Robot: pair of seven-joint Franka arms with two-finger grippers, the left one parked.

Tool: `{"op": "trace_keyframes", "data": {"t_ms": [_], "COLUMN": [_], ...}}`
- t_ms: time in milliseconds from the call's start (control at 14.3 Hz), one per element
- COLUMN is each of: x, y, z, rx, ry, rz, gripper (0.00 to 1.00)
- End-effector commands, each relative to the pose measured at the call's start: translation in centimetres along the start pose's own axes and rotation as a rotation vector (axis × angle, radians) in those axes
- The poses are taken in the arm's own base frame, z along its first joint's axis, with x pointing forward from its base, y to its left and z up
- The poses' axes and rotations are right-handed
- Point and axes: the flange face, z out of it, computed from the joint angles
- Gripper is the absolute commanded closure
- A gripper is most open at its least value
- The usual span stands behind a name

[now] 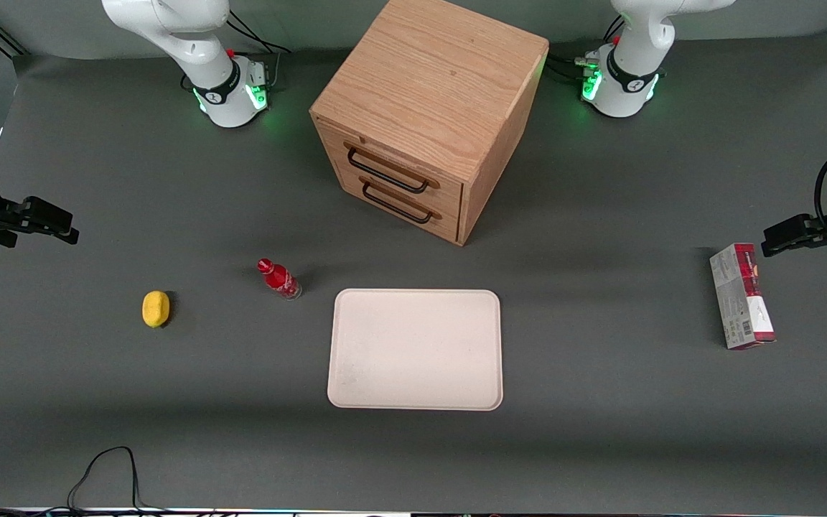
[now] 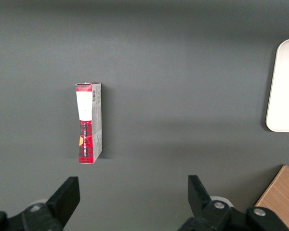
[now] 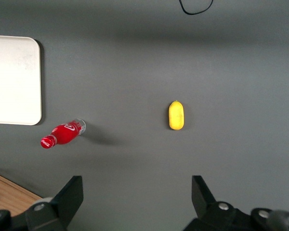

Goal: Place coke bottle on tray
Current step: 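Move the right gripper toward the red Coca-Cola bottle lying on the table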

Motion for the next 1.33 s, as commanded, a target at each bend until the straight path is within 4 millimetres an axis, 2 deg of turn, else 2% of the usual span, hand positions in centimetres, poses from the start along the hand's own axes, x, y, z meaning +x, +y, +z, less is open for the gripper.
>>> {"op": "trace_keyframes", "data": {"t_ms": [0,279,349,558,628,837,977,1047,1256], "x": [0.3,0.5,0.6,0.7,0.6,-0.2,-1.3,-1.7,-3.5], "y": [-0.2,-0.8,-1.6,-7.6,-10.3,-16.9,-20.1,-20.7,-20.2], "z": [-0.6,0.0,0.3,1.2,1.7,2.6,3.3,3.6,4.6], "rx": [-0.018,-0.012,-0.009,-0.010,-0.013,-0.015,-0.019,-0.017,0.034], "ry": [-0.005,-0.016,-0.021,-0.037,-0.044,-0.052,-0.054,-0.051,-0.041], "rz": [-0.015,-0.026,-0.038,-0.031,-0.022,-0.010,-0.033,-0.042,-0.030], "gripper": [0.00,0.00,0.00,0.00,0.00,0.00,0.00,0.00,0.00]}}
